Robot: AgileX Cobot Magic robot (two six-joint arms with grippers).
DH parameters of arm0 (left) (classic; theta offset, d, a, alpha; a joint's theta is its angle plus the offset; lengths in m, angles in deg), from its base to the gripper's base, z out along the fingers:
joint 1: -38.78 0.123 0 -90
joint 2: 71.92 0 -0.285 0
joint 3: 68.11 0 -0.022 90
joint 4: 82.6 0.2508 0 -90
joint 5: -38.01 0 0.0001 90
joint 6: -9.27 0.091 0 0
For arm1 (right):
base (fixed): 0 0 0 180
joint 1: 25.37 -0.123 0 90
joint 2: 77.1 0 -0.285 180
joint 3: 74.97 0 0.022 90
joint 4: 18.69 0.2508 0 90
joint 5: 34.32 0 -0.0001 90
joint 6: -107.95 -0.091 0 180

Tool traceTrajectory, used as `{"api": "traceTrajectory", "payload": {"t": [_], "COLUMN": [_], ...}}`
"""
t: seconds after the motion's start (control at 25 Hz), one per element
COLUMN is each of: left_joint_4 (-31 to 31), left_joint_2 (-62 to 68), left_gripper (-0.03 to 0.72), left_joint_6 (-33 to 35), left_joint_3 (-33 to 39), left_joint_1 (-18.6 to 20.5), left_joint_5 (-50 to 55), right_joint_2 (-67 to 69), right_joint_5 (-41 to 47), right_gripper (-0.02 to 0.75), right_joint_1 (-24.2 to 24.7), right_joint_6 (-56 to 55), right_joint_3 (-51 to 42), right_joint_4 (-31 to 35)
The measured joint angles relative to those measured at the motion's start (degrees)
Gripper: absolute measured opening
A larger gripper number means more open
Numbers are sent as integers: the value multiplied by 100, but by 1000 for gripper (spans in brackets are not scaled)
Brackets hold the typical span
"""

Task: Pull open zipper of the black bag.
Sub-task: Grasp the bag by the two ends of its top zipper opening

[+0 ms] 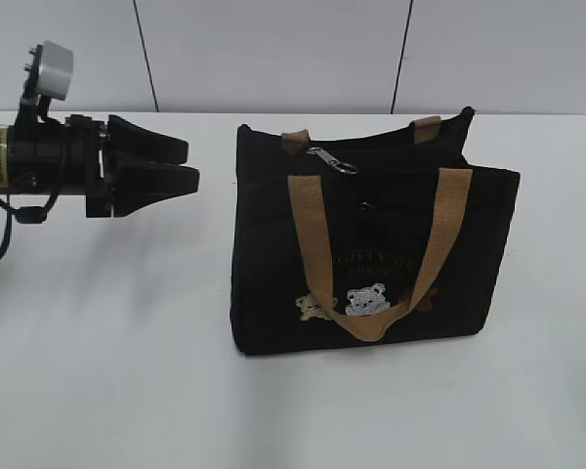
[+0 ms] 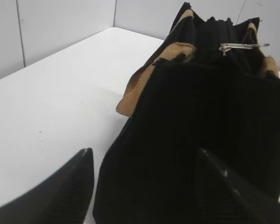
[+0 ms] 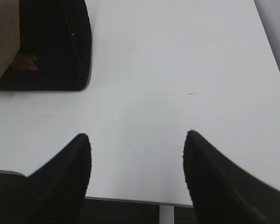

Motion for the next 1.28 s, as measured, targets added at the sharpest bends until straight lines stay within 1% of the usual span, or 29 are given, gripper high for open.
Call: {"api": "traceTrajectory", "payload": {"t": [0.2, 0.36, 0.8, 0.88, 0.92, 0.96, 1.04, 1.12, 1.16, 1.28], "left_joint_4": [433, 560, 596, 596, 596, 596, 596, 596, 596, 596], "left_joint_2": [637, 964, 1298, 1298, 1298, 1298, 1298, 1298, 1298, 1298], "left_gripper": [508, 506, 482, 435, 388, 337, 196, 82, 39, 29], "left_joint_6": [-84, -160, -390, -396, -396, -396, -400, -400, -400, -400], "left_joint_3": [-919, -1459, -2046, -2075, -2088, -2086, -2086, -2086, -2086, -2086], "left_joint_1": [-296, -543, -982, -1017, -1021, -1021, -1021, -1021, -1021, -1021], "left_joint_5": [-63, -77, -90, -106, -106, -106, -106, -106, -106, -106], "right_joint_2": [0, 0, 0, 0, 0, 0, 0, 0, 0, 0], "right_joint_5": [0, 0, 0, 0, 0, 0, 0, 0, 0, 0], "right_gripper": [473, 473, 473, 473, 473, 473, 473, 473, 473, 473], "right_joint_1": [0, 0, 0, 0, 0, 0, 0, 0, 0, 0], "right_joint_6": [0, 0, 0, 0, 0, 0, 0, 0, 0, 0], "right_joint_3": [0, 0, 0, 0, 0, 0, 0, 0, 0, 0], "right_joint_4": [2, 2, 2, 2, 2, 2, 2, 2, 2, 2]}}
